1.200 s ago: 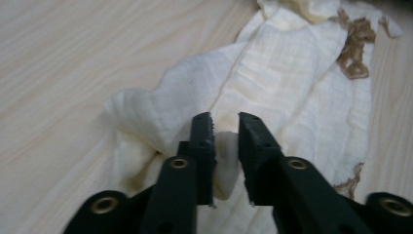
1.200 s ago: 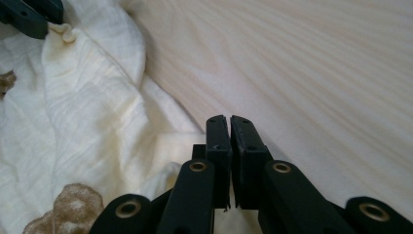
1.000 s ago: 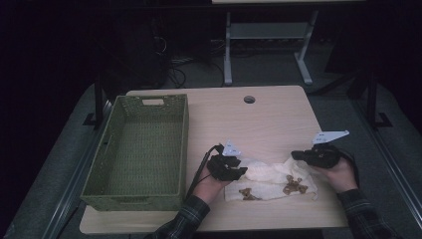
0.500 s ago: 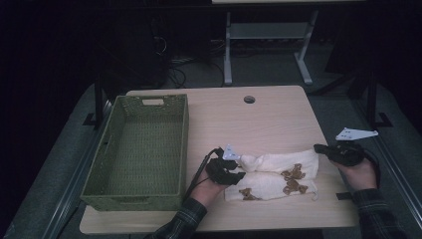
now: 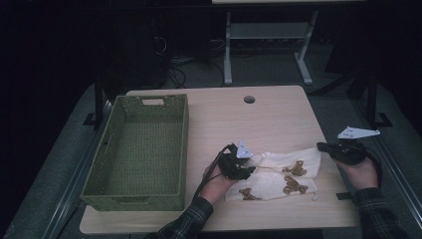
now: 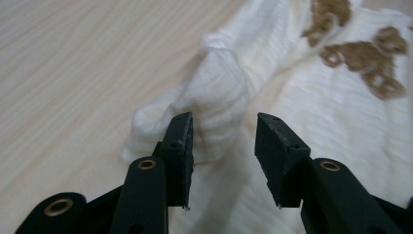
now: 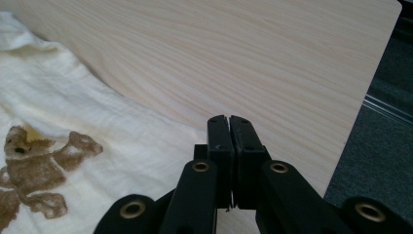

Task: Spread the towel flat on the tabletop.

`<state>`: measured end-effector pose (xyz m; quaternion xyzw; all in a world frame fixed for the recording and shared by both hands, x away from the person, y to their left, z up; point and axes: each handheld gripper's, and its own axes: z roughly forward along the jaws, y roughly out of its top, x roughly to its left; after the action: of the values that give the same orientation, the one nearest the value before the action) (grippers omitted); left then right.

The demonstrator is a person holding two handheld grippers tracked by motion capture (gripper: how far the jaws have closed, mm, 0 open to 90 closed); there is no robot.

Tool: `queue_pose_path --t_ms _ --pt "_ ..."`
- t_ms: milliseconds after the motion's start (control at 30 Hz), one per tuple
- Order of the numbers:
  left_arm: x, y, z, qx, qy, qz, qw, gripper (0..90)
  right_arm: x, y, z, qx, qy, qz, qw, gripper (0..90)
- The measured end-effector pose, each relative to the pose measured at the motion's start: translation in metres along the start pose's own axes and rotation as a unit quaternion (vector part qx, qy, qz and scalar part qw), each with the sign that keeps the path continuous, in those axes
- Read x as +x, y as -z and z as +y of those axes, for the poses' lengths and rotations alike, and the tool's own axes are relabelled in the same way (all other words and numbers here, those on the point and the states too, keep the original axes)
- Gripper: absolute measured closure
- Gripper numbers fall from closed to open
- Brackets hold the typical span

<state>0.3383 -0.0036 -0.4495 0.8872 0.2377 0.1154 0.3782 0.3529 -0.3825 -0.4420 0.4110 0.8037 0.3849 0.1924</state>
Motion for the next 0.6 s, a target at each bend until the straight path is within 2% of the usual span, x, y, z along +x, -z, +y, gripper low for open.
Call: queue_pose_path --t_ms 100,167,233,333,500,600 --pt "0.007 -0.005 0.003 -0.004 0.005 0.012 0.9999 60.7 0.001 0.0 0.0 0.001 0.002 0.002 1.0 88.1" --pt "0.015 -0.006 0.005 -0.003 0.016 0.018 0.9997 65.4 0.001 -0.001 0.0 0.0 0.002 0.003 1.0 88.1" --pt "0.022 -0.005 0.006 -0.012 0.026 0.035 0.999 67.1 0.0 -0.002 0.0 0.0 0.001 0.004 1.0 88.1" --pt "0.033 -0.001 0.008 -0.03 0.047 0.047 0.9973 68.5 -0.001 -0.003 0.0 0.002 0.002 0.004 1.0 88.1" --pt "0.036 0.003 0.007 -0.033 0.051 0.042 0.9973 68.0 0.0 -0.004 0.001 0.003 0.003 0.006 1.0 88.1" --pt "0.034 0.002 0.008 -0.035 0.044 0.037 0.9977 65.1 0.0 -0.005 0.001 0.003 0.003 0.009 1.0 88.1"
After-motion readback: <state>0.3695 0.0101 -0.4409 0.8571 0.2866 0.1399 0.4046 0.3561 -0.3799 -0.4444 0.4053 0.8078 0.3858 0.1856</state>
